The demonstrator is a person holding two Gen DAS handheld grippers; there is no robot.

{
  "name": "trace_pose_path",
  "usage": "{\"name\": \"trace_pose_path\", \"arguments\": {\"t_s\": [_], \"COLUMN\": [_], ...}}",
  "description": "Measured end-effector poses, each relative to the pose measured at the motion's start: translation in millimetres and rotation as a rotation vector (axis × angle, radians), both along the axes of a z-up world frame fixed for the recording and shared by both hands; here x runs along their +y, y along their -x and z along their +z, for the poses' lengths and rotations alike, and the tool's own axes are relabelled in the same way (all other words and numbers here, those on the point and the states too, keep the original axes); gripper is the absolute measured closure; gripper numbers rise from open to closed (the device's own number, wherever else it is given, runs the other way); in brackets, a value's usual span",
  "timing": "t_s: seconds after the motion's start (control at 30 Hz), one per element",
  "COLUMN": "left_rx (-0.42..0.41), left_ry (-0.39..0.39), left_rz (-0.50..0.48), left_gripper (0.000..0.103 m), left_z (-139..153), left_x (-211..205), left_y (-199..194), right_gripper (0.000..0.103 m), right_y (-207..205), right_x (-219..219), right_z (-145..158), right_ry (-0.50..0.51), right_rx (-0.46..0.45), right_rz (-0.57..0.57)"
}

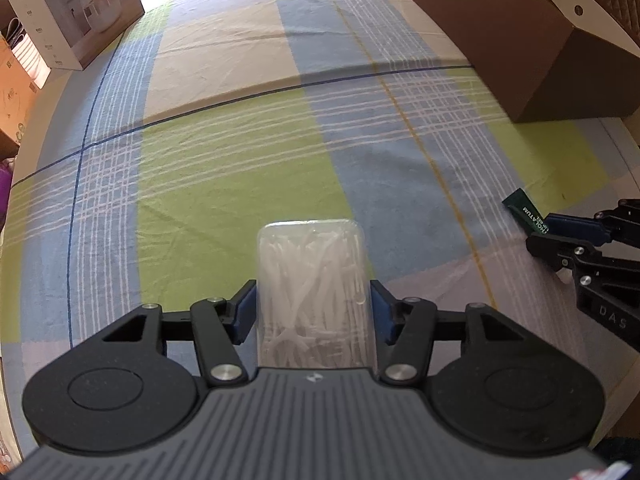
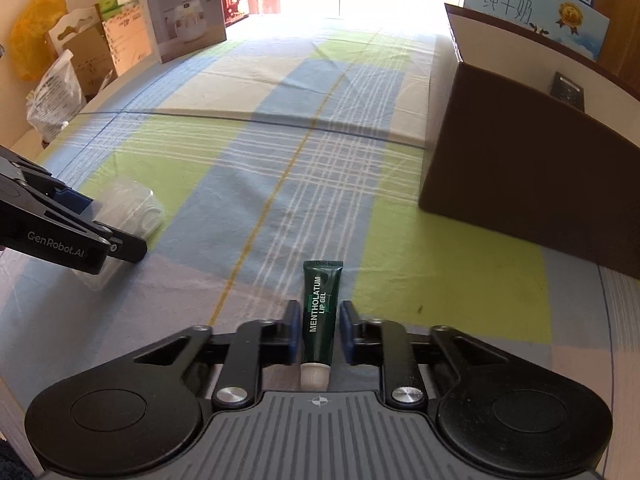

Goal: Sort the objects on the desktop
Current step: 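Carry the floss box with the left tool while the right tool carries the lip gel to the box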

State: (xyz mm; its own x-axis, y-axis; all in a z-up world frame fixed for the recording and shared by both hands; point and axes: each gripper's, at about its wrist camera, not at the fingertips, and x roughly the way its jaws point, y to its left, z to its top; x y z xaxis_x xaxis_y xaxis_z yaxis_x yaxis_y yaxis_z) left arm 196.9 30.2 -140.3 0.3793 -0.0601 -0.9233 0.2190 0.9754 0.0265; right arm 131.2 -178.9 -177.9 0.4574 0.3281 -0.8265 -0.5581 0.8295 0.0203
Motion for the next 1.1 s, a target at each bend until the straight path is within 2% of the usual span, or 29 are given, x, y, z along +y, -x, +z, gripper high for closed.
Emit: {"name": "trace_pose_path", "arguments": {"t_s": [0.3, 0.6, 0.8, 1.1], "left_rx": [0.012, 0.026, -0.007, -0.09], "left_ry": [-0.008, 0.001, 0.016, 0.05], "left_rz": [0.009, -0.016, -0.051, -0.133], "left_gripper": [0.05, 0.05, 0.05, 0.05], "left_z": [1, 6, 24, 67], "left_x": [-6, -23, -44, -92], "left_y": [5, 10, 10, 3], "right_gripper": [0.089, 0.089, 0.089, 0.089], "right_y": [-1, -3, -7, -14], "right_x": [-5, -26, -54, -101], "right_z": [1, 6, 20, 57], "right_ry": [-0.017, -0.053, -0.116, -0.205], "right_rx": [0.029, 0.093, 0.124, 0.09], "right_rz": [0.025, -0.013, -0.07, -0.133]}}
